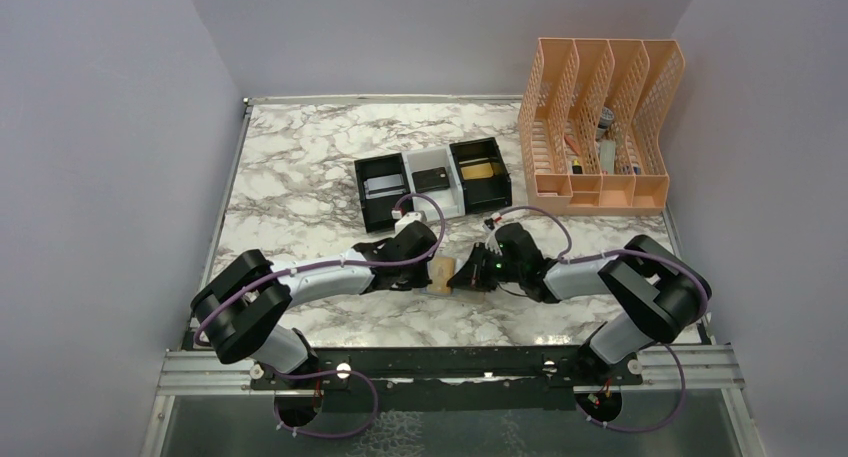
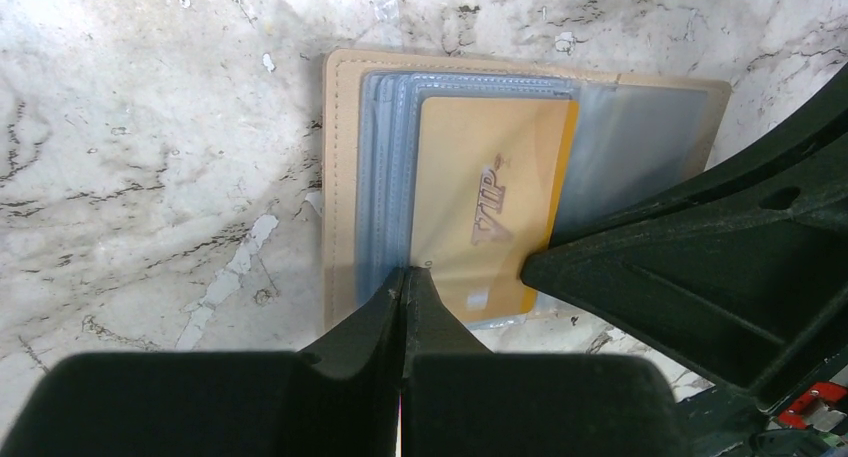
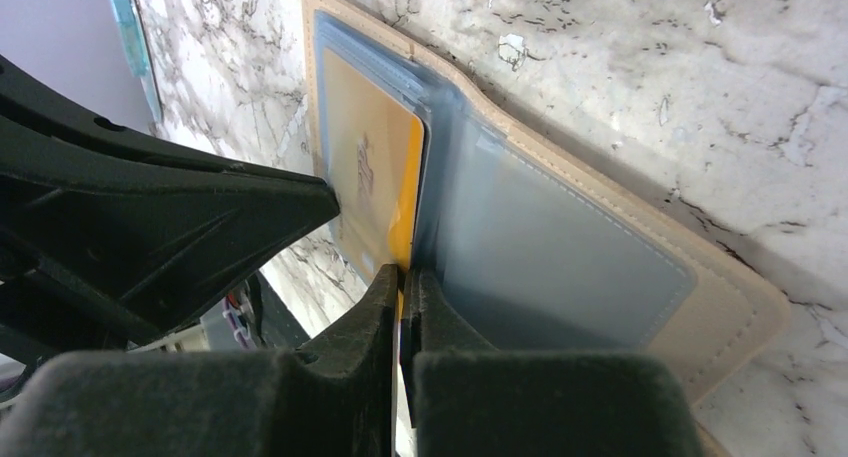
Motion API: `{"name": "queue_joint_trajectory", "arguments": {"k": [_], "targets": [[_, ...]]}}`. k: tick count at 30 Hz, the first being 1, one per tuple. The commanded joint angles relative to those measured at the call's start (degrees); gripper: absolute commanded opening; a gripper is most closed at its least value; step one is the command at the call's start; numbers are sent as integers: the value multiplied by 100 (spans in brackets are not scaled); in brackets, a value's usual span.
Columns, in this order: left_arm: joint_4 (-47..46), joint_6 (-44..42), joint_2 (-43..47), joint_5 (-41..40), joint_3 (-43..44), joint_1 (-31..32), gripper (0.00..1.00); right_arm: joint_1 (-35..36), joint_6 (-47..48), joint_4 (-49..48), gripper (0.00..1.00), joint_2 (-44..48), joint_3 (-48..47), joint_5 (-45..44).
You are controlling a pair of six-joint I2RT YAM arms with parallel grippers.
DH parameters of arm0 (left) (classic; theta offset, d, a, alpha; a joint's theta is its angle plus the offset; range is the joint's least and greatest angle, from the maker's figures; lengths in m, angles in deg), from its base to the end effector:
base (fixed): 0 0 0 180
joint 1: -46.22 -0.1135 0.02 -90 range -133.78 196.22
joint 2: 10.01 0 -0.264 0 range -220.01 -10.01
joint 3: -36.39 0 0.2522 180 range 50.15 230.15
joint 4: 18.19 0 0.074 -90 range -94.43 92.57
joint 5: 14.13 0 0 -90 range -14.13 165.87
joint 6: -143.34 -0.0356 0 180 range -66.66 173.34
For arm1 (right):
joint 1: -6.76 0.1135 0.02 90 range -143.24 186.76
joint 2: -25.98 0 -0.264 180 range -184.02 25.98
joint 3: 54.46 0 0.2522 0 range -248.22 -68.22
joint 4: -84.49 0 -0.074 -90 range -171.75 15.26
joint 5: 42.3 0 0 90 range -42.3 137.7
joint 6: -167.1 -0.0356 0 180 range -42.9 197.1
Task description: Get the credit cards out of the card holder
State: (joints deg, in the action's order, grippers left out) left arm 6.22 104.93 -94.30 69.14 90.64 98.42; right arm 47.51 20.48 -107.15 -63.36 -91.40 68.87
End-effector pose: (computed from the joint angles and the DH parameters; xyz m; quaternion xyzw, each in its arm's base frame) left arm 0.1722 -0.2152 0.1610 -0.0129 0.9507 -0.2053 0.2320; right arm 0.1825 0.1743 0.1077 0.0476 0.8956 0.4178 0.1449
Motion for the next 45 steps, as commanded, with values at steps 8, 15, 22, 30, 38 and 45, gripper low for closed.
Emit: {"name": "queue_joint_trajectory", "arguments": {"k": [8,15,22,30,38,45], "targets": [[440,62,-171,-258,-157,72,0,-560,550,70,1,230,360,815],[442,26,-136,-236,-129,71,0,-573,735,410,1,290,222,727],[459,31,-6,-294,-150,74,0,-865,1104,773,1,455,342,829],[491,-208,598,-435,57,71,44,-870,1099,641,1,133,100,1120],[-155,-806,299,226,673,71,54,-867,1216,693,1,-7,-53,1200],[-52,-787,-522,402,944,76,39,-867,1142,741,1,46,-16,981]]}}
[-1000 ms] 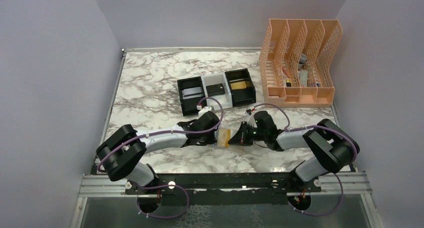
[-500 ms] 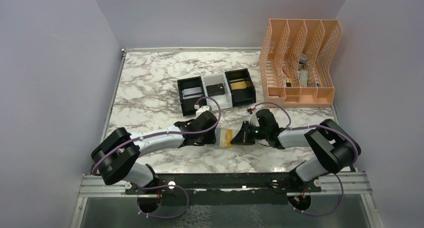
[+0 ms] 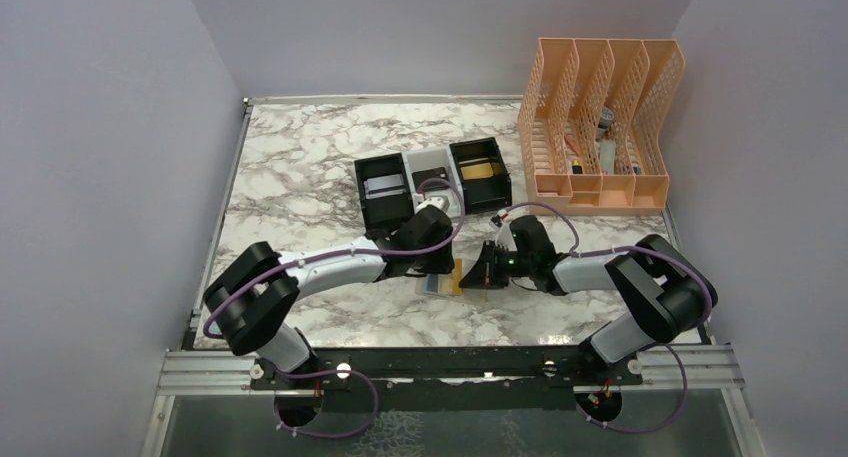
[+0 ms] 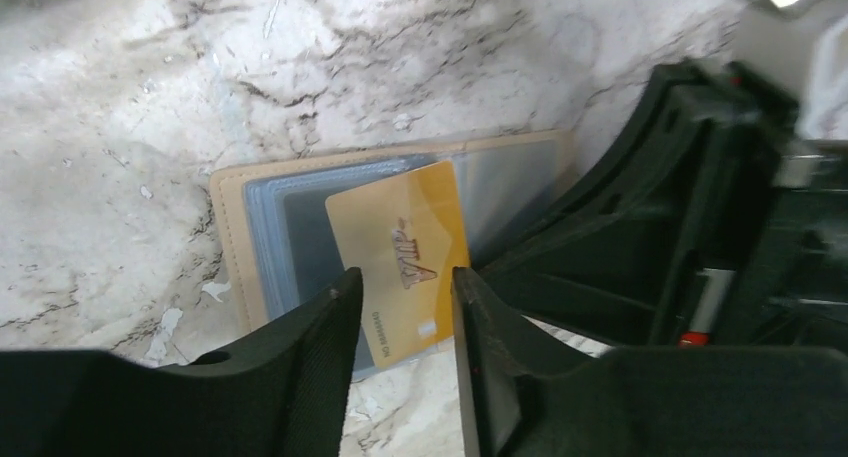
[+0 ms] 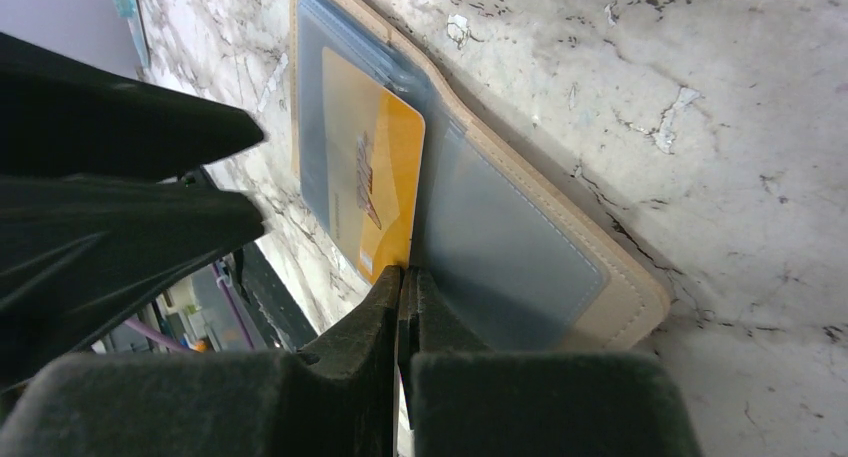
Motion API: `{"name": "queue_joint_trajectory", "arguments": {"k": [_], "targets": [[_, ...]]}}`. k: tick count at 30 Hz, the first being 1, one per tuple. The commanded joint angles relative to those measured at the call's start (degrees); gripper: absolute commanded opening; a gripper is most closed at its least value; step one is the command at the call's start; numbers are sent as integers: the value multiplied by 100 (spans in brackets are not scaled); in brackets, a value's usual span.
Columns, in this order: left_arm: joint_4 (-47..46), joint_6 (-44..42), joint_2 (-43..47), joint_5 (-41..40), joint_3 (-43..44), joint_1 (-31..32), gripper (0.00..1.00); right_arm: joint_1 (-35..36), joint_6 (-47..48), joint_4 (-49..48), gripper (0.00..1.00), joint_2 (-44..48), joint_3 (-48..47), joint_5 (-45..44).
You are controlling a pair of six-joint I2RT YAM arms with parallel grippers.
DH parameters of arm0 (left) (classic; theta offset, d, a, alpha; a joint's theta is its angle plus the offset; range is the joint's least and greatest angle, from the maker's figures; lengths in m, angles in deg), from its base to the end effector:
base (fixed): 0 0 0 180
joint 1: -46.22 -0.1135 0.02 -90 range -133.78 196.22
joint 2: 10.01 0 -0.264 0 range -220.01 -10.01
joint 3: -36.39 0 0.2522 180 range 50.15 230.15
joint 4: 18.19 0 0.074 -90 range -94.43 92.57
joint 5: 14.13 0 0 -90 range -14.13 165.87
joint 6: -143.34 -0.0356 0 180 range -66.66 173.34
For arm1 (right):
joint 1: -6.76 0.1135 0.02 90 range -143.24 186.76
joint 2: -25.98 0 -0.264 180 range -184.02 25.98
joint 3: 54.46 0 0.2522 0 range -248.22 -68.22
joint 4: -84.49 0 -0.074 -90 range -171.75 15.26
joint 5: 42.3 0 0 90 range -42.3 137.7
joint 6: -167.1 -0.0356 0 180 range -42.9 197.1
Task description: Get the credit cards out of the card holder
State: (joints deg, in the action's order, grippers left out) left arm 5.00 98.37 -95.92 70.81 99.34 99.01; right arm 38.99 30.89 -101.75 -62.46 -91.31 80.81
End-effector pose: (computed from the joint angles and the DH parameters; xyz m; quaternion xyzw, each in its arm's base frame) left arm 0.1895 -0.2444 0.1995 0.0463 0.9258 -0.2542 0.2760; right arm 0.1947 0.1458 0.1059 0.0005 0.8933 0.4344 0.1154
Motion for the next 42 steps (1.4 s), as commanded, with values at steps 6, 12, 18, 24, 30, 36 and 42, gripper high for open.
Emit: {"name": "queue_joint_trajectory", "arguments": {"k": [6,12,18,24,30,36,42], "targets": [[134,-4,-357,121,-228,12,31,-15,-10,173,2,-5,18,-312],[72,-53,-525,287,-377,12,20,-15,-133,146,8,146,50,-421],[12,12,-372,70,-598,24,15,-24,-416,52,19,263,89,-744],[65,0,-356,68,-645,16,14,-24,-471,-125,26,-219,-185,-637],[70,30,-316,32,-689,23,14,-24,-542,-334,10,-326,-74,-610],[49,21,-269,43,-675,12,14,-307,-197,-18,1,96,151,-688],[-180,-68,-323,299,-706,27,12,-343,-145,-283,7,-144,85,7]]}}
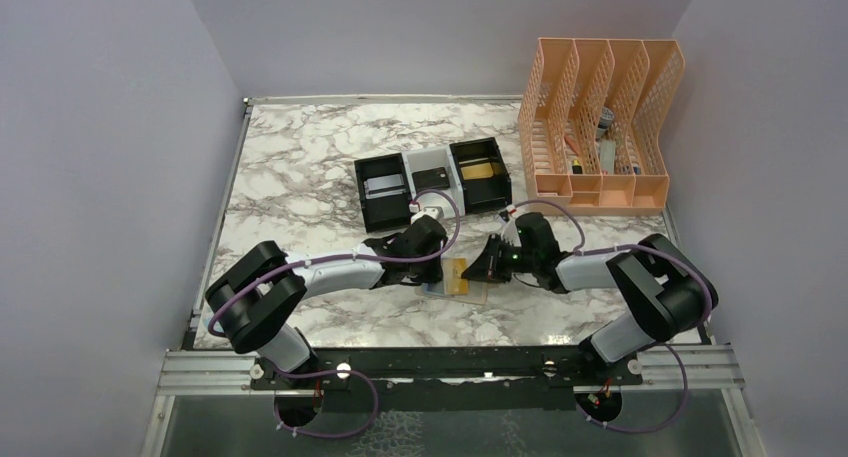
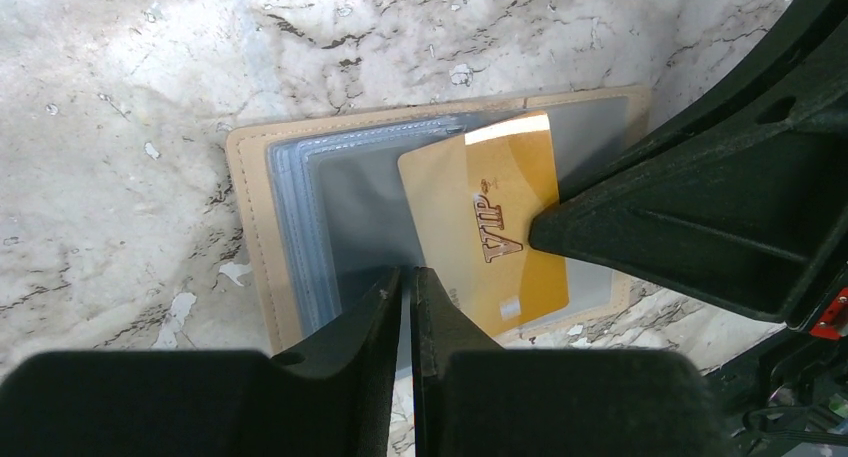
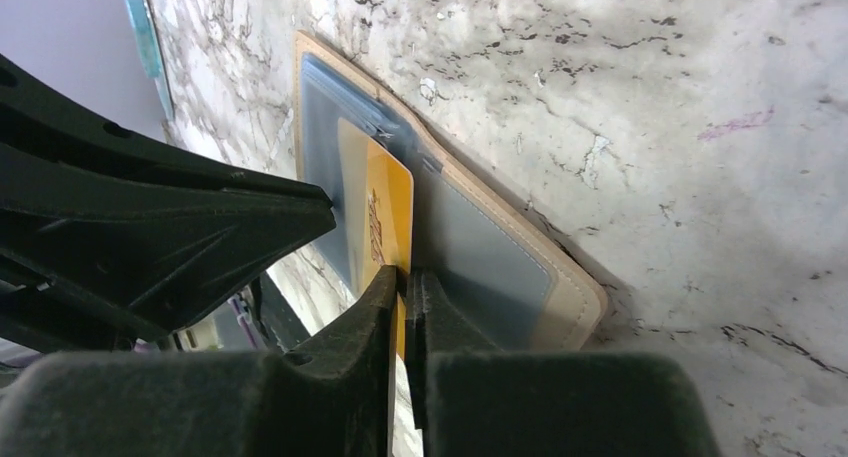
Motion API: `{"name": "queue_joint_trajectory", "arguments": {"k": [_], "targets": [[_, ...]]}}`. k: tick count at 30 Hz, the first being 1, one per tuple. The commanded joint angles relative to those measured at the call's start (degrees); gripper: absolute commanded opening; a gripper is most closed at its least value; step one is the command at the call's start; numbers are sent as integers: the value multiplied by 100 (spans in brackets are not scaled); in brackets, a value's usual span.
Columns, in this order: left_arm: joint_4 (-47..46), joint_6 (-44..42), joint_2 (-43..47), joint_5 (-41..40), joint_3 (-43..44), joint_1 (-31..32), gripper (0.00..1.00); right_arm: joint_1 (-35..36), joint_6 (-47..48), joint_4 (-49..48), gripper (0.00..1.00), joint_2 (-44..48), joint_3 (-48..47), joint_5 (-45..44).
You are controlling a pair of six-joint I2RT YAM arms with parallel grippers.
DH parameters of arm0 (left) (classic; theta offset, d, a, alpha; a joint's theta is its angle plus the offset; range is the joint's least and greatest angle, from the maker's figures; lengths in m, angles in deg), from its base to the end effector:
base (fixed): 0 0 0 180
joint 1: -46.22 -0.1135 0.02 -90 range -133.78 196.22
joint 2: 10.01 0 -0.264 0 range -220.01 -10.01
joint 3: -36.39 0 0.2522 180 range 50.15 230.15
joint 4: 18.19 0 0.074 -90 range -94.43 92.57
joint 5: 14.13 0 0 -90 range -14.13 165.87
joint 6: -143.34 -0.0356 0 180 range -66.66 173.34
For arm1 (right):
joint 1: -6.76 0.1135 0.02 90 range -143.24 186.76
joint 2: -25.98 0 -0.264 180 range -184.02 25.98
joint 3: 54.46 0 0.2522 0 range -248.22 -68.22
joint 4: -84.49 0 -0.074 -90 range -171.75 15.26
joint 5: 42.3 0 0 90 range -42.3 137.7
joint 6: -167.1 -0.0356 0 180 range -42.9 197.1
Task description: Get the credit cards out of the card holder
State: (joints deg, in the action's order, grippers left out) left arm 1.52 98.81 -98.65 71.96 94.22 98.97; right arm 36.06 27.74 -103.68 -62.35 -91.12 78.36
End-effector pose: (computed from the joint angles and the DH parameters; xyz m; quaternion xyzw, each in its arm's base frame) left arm 0.1835 -0.2373 0.1637 0.0482 0.9395 -0.2342 0.2452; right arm 0.2044 0.1355 0.1075 0.0516 0.8907 0.4292 0.1405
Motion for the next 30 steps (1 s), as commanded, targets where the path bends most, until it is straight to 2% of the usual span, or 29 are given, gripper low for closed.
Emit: {"name": "queue_joint_trajectory", "arguments": {"k": [1,4,8,24,30], "targets": [[133,-128,-65,234,-197,31,12,-51,97,-244,11,-179,100,321],[107,-135,-74,303,-193,28,11,-47,-99,-596,20,-263,110,482],[109,-128,-74,302,-206,29,9,-40,-332,-1046,23,-466,107,698],[115,-3,-59,296,-296,31,7,117,-873,-2079,23,-1127,85,1041],[124,-3,-66,281,-294,28,6,168,-915,-2104,16,-1230,21,1061]]}}
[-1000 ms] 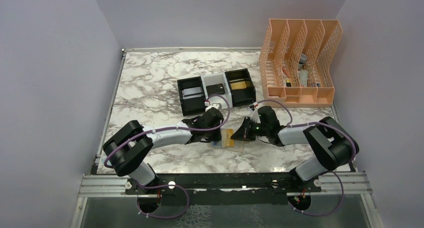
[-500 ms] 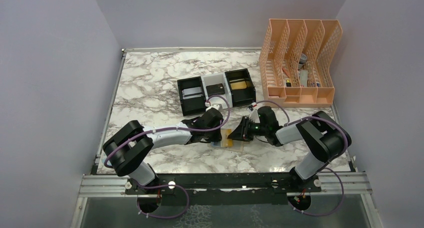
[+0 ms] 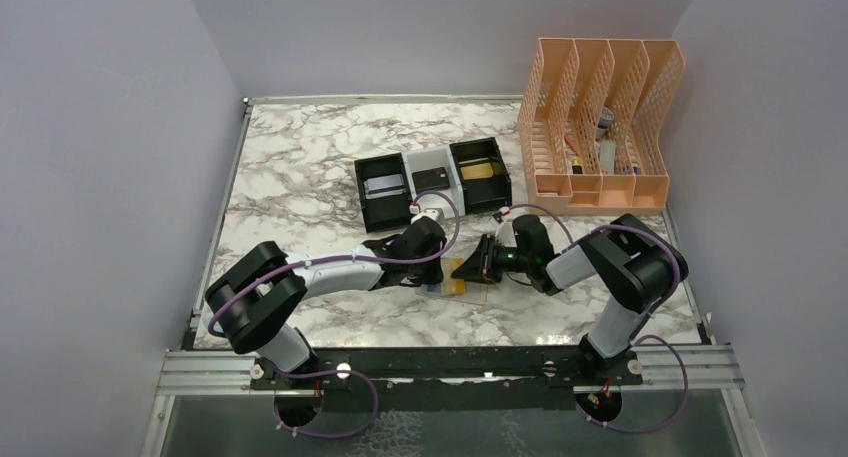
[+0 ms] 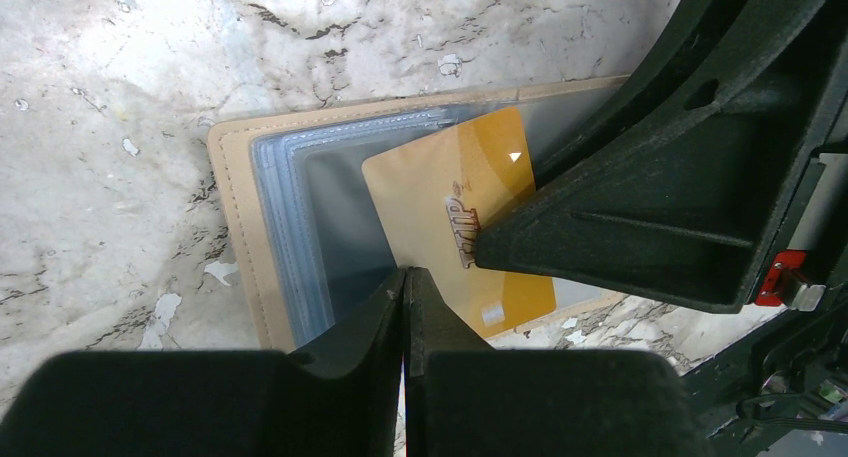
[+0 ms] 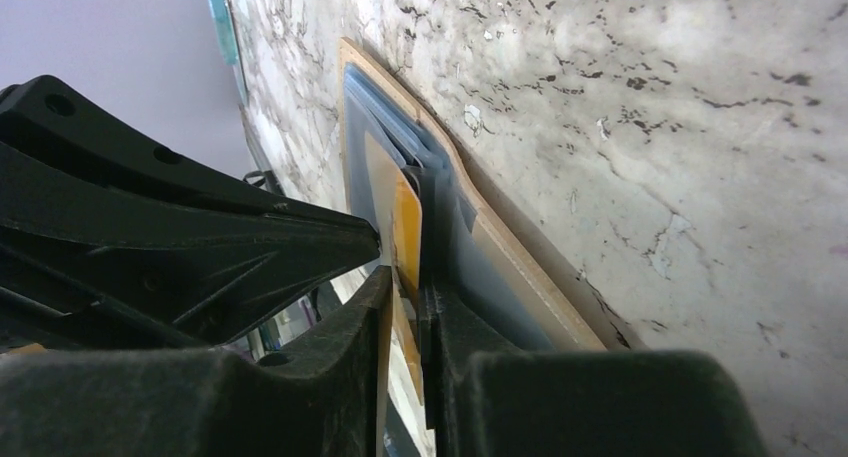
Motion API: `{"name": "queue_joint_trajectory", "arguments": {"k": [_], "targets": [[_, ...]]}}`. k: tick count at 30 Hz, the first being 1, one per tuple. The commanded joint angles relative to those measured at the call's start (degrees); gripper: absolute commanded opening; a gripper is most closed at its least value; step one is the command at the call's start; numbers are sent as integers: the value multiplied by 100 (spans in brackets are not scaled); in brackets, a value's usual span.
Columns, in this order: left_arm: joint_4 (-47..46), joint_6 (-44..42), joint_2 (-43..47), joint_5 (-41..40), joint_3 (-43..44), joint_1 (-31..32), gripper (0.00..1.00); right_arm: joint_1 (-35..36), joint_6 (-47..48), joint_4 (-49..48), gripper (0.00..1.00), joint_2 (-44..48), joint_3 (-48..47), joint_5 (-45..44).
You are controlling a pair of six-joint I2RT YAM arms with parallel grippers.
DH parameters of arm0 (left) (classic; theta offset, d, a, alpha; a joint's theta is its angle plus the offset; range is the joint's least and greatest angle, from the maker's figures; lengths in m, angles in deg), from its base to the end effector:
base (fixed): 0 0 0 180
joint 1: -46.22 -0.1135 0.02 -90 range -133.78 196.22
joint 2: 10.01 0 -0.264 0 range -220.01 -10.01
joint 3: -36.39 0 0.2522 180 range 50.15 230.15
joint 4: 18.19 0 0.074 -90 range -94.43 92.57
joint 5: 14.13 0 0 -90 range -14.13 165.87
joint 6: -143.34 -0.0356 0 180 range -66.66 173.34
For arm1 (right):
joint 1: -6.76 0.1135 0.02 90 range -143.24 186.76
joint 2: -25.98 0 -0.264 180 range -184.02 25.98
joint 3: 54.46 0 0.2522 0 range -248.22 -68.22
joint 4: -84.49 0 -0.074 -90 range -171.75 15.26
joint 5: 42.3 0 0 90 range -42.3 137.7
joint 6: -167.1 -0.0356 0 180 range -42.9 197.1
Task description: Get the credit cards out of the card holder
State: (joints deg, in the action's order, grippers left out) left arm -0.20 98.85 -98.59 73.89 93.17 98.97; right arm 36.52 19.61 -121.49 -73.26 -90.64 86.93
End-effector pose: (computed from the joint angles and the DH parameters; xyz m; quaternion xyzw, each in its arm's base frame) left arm 0.1817 -0.2369 0.1608 0.0534 0.9374 -0.2493 0.2372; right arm 0.2125 0.1475 0.0880 0.0569 0.8546 0.5071 0.0965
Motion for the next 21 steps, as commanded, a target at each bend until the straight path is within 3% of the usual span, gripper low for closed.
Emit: {"name": "queue_joint_trajectory", "arguments": {"k": [1,7,14,21], "targets": [[303,0,-72,90,-185,27,6,126,-97,-328,14,-147,-26,208],[378,-8,-77,28,-146,25,6,127,21,-153,2,-103,45,123],[573,3,21,-178,-148,27,6,-50,618,1231,1,731,-10,-511],[617,70,156,-329,-165,32,6,-435,1023,1970,1,1327,35,-360]]}}
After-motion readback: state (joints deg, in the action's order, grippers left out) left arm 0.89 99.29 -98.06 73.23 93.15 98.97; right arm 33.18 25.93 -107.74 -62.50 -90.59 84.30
